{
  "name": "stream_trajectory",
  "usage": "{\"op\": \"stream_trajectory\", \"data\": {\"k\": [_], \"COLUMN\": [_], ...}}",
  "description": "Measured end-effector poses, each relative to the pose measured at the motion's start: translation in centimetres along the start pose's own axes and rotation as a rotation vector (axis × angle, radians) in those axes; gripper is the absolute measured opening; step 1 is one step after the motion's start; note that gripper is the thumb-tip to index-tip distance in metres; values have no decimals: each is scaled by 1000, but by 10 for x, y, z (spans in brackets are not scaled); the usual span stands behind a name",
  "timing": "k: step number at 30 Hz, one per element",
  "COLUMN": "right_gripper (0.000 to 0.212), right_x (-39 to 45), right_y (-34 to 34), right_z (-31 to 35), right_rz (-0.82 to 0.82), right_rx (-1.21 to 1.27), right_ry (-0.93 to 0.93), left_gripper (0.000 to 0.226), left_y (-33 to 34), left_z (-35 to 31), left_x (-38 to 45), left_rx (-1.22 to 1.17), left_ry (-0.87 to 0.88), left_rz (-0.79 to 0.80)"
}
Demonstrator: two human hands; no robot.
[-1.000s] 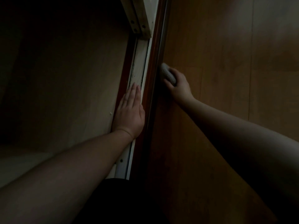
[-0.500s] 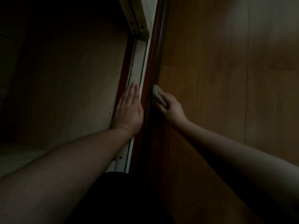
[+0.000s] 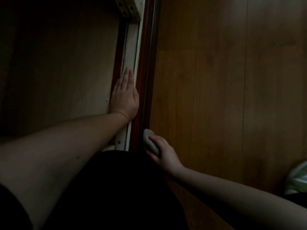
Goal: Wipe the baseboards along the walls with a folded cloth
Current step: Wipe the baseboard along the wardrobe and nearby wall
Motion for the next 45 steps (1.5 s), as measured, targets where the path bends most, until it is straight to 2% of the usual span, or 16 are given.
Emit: {"op": "stream_trajectory", "data": {"k": [5, 9, 13, 18, 21, 24, 29, 41, 45], "right_gripper": [59, 52, 52, 59, 61, 61, 61, 58, 55], "right_x": [2, 42, 101, 182, 220, 242, 239, 78, 49], "right_y": [-16, -81, -154, -214, -224, -216, -201, -59, -34], "right_z": [-17, -14, 23, 82, 106, 116, 102, 11, -2], "right_rz": [67, -162, -347, -385, -338, -252, -220, -119, -25], "right_rx": [102, 120, 151, 187, 232, 259, 220, 240, 283], "right_ry": [4, 11, -21, -23, 35, 80, 98, 135, 200], "left_gripper": [62, 61, 61, 62, 61, 61, 61, 61, 59], "left_y": [0, 2, 3, 4, 4, 5, 5, 0, -1], "left_z": [1, 3, 3, 3, 2, 4, 3, 2, -1], "left_x": [2, 2, 3, 2, 2, 2, 1, 0, -1], "left_rx": [-2, -5, -28, -32, -27, -32, -40, -2, 0], "left_ry": [-3, 7, 13, 12, 12, 11, 18, -1, -8], "left_rz": [-7, -18, -22, -25, -20, -30, -35, -16, 2]}}
Point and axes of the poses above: each hand's wrist, its own x-axis towards the middle knuckle, its own y-axis out of the palm, z = x × y, the point moved 8 cm from there along x, towards the middle knuckle, and after that the axes turned 2 degrees about z, right-handed, at the moved point
